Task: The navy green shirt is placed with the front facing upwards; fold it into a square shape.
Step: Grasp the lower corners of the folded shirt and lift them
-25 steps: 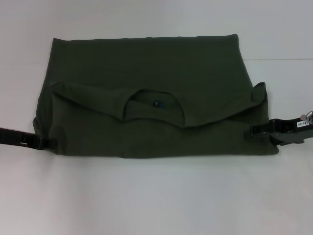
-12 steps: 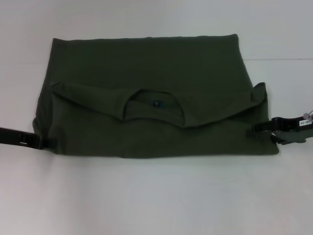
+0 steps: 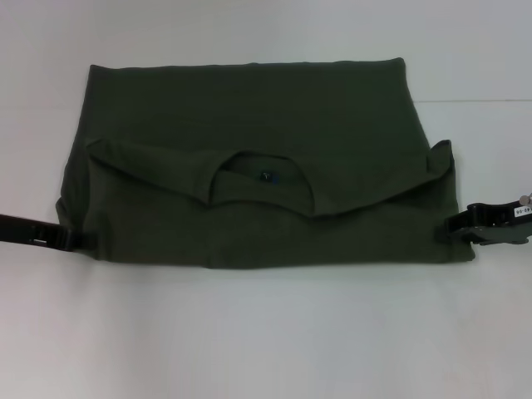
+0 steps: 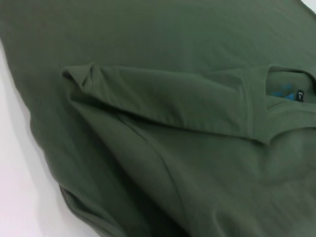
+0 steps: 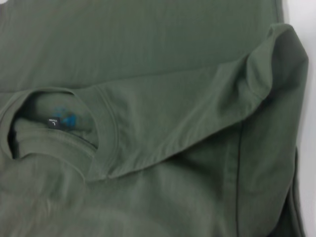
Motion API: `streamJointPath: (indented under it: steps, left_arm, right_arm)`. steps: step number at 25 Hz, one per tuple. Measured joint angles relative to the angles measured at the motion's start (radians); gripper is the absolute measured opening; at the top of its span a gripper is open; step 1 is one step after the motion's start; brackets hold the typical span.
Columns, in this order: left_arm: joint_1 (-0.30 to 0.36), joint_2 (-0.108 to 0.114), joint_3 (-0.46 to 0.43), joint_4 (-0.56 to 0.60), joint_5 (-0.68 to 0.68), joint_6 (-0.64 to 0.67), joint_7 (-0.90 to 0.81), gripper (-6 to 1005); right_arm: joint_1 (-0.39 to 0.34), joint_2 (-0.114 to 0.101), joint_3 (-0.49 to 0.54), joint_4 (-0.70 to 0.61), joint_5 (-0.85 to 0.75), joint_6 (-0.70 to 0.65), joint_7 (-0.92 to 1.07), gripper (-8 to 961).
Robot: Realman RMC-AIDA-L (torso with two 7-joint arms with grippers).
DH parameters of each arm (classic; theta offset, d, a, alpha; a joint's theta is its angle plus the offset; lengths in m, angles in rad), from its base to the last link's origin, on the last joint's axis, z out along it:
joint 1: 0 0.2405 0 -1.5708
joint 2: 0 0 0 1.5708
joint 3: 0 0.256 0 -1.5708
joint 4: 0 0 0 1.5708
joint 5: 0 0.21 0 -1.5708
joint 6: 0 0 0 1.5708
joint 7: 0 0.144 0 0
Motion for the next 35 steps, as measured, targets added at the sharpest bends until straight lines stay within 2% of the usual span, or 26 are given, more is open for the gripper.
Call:
streamJointPath:
  steps: [7,12,18,23,30,35]
  left_arm:
    - [0.000,0.000,0.000,0.002,-0.005,0.000,0.005,92]
    - [0.000,0.000,0.000,0.002,-0.013,0.000,0.008,94]
    - [0.000,0.001,0.000,0.009,-0.018,0.003,0.003,96]
    - [0.000,0.002,-0.001,0.014,-0.040,0.022,-0.003,99]
    - [0.000,0.004,-0.002,0.025,-0.036,0.038,-0.015,101]
    - [0.009,0.019,-0.002,0.030,-0.034,0.105,-0.028,104]
  right_arm:
    - [0.001,0.001,0.000,0.004,-0.003,0.004,0.000,393]
    - [-0.001,0.001,0.000,-0.003,-0.024,0.005,-0.001,153]
    - [0.004,0.000,0.000,-0.006,-0.043,0.007,-0.009,39]
    - [0.004,-0.009,0.002,-0.009,-0.040,0.003,-0.015,40]
    - [0.005,-0.009,0.007,-0.010,-0.038,-0.011,-0.027,40]
    - [0.001,-0.010,0.006,-0.029,-0.036,-0.078,-0.054,39]
